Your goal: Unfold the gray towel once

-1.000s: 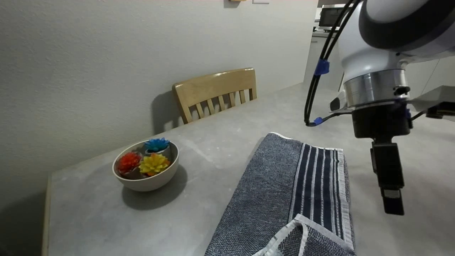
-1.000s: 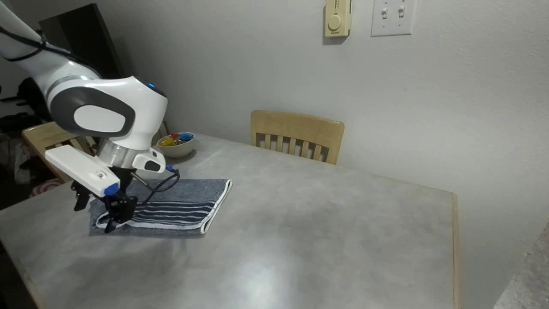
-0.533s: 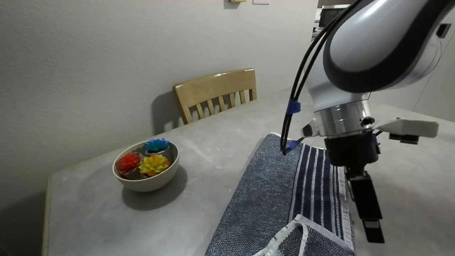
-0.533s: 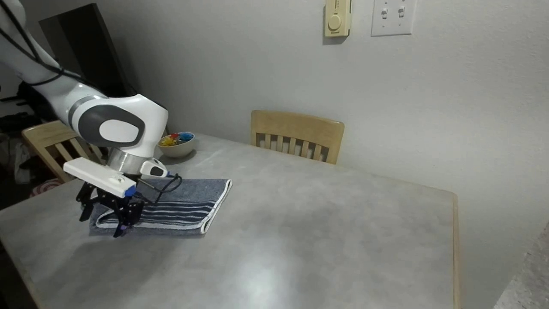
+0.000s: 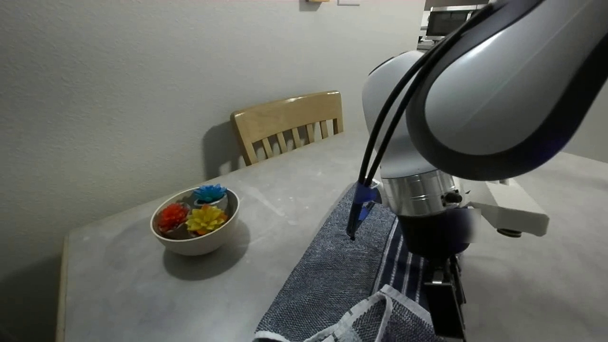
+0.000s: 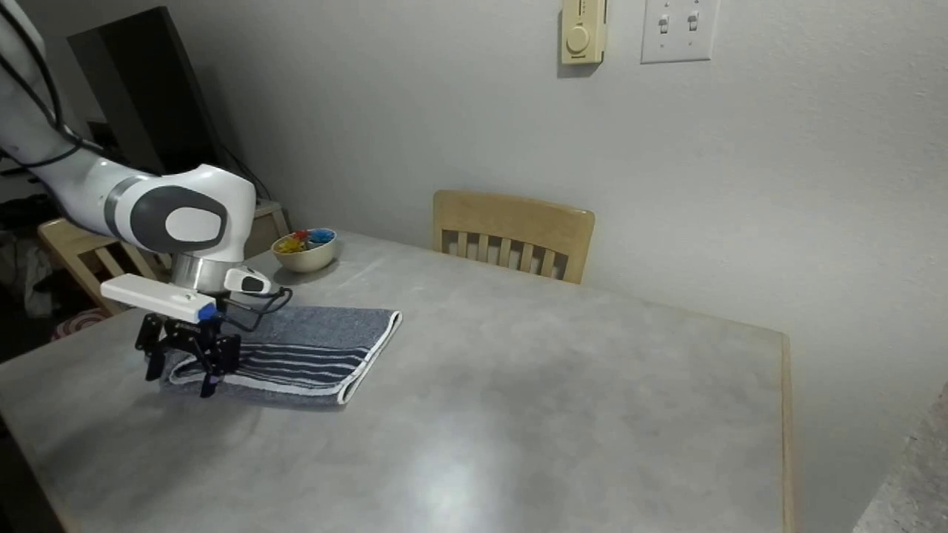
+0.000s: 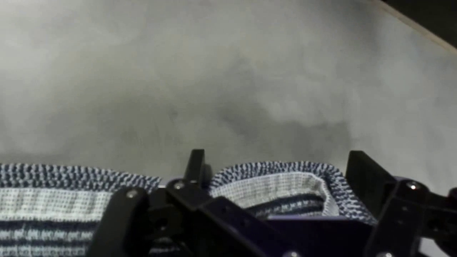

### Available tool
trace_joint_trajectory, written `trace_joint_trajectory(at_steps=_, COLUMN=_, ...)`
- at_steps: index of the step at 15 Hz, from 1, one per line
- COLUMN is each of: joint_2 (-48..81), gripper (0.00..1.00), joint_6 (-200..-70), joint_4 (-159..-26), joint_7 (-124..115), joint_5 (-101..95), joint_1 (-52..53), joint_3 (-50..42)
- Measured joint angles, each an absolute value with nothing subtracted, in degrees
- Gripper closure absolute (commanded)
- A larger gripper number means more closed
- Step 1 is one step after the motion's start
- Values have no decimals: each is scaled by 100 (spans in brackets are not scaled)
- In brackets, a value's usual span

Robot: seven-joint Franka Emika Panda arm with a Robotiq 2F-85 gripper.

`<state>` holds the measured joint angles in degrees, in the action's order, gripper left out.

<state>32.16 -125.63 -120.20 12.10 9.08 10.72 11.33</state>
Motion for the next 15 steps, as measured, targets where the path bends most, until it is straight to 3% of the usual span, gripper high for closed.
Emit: trace_joint_trajectory(at_steps=15, joint_2=3094, gripper=0, joint_6=-14209, joint_4=-12212, joint_7=-1029, joint_5=38, joint_1=1432, joint_3=394)
